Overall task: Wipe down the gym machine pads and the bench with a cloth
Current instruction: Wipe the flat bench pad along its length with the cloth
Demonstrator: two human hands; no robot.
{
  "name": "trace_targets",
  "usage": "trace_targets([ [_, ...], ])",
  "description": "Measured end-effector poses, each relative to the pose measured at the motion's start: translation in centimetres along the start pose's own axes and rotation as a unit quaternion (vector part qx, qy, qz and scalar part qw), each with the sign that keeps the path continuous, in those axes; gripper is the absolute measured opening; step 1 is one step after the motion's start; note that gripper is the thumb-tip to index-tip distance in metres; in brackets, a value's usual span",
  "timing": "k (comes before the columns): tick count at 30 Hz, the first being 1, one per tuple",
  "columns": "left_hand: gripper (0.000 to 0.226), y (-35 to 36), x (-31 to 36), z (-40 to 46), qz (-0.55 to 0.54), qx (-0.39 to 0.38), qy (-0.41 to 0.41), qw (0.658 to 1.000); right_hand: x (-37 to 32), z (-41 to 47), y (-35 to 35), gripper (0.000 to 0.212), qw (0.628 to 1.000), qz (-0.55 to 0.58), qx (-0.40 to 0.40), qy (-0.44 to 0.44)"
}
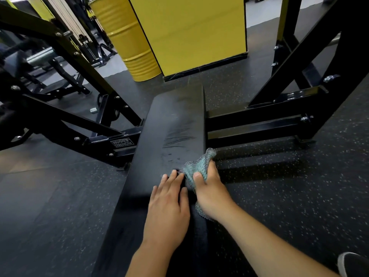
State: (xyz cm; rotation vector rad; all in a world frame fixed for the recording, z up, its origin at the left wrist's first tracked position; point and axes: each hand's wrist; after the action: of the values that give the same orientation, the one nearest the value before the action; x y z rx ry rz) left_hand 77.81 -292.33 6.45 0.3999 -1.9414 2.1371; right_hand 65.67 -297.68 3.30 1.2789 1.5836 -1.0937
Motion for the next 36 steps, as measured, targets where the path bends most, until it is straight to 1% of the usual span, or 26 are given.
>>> trace_targets([
  [6, 0.048, 0.2, 0.4, 2.8, 0.001, -0.015, 0.015, 1.0, 0.3, 0.3, 0.1, 0.072, 1.0, -0.016, 0.0, -0.008],
  [10, 0.049, 0.3, 0.3, 3.9, 0.0, -0.017, 0.019, 1.0, -0.7, 2.3, -0.1, 0.071, 0.999, -0.032, 0.006, 0.001],
  [15, 0.049, 0.2, 0.4, 4.6, -0.001, -0.024, 0.031, 0.999, -1.9, 6.1, -1.0, 0.07, 1.0, -0.023, 0.009, -0.015],
  [20, 0.048, 0.5, 0.2, 5.2, 0.002, -0.026, 0.032, 0.999, -3.2, 9.2, -1.4, 0.068, 1.0, -0.014, 0.013, 0.011],
  [24, 0.048, 0.7, 0.1, 5.6, -0.008, -0.023, 0.026, 0.999, -2.8, 8.9, -1.4, 0.066, 1.0, -0.018, 0.013, 0.009],
  [28, 0.048, 0.6, 0.2, 6.3, -0.021, -0.026, 0.02, 0.999, -1.1, 5.9, -1.0, 0.066, 1.0, -0.014, 0.007, -0.025],
  [31, 0.048, 0.7, 0.3, 7.1, -0.02, -0.025, 0.014, 0.999, -0.3, 4.4, -0.8, 0.064, 1.0, -0.007, 0.003, -0.019],
  [36, 0.048, 1.0, 0.5, 8.4, -0.009, -0.034, 0.015, 0.999, -0.6, 5.8, -0.9, 0.056, 0.999, -0.003, 0.01, -0.04],
])
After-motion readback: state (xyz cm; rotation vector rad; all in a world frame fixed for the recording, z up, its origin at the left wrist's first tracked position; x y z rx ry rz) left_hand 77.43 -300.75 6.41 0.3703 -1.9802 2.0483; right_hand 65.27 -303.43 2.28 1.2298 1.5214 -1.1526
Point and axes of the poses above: each hand's wrist, its own z-axis towards the middle knuckle, its own y-axis out of the palm, x = y × z, and after that the axes turned 1 degree about y, right-handed
